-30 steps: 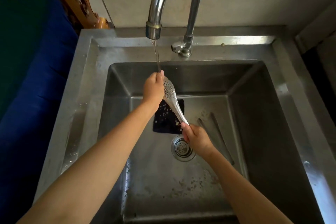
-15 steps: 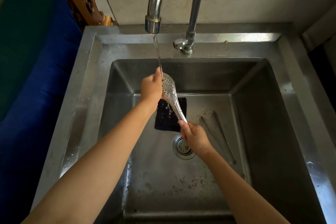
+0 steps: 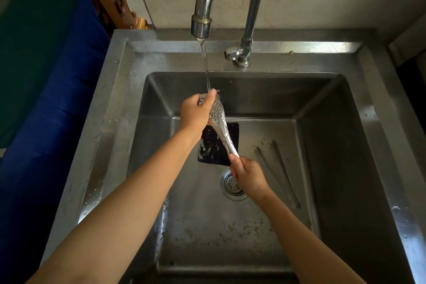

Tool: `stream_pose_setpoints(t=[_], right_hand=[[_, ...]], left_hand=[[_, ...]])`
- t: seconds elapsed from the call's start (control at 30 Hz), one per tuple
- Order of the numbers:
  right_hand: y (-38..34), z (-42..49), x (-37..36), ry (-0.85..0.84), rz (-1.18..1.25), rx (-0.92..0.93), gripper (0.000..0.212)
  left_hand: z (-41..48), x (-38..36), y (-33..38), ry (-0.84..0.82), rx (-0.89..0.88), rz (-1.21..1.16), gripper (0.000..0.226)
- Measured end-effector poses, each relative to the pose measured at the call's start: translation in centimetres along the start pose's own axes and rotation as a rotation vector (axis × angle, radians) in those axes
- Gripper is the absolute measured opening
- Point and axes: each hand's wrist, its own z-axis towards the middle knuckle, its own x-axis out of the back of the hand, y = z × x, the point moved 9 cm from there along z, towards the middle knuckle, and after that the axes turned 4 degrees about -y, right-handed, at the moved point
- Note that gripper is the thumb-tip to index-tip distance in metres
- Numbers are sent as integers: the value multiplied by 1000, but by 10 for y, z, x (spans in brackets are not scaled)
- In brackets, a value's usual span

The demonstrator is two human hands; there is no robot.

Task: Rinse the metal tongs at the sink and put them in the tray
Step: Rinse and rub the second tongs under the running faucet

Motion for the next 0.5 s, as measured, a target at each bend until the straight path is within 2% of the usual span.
stream_pose_setpoints(t=[0.1,0.17,0.23,0.4,0.5], right_hand=[[-10,4,-8,7,-3,-5,50],[-18,8,-7,42,24,-10,51],[-24,12,-4,57,70,-8,51],[-30,10,0,26,28,17,48],[-39,6,-2,-7,73,48,45]], left_hand=[[-4,3,-8,117,102,-60,27],[-13,-15,-18,51,182,-292,21],[-21,-28,-18,-23,176,-404,15],[-16,-23,-9,-82,150,-402,2],[-8,-17,2,-57,146,-423,11]])
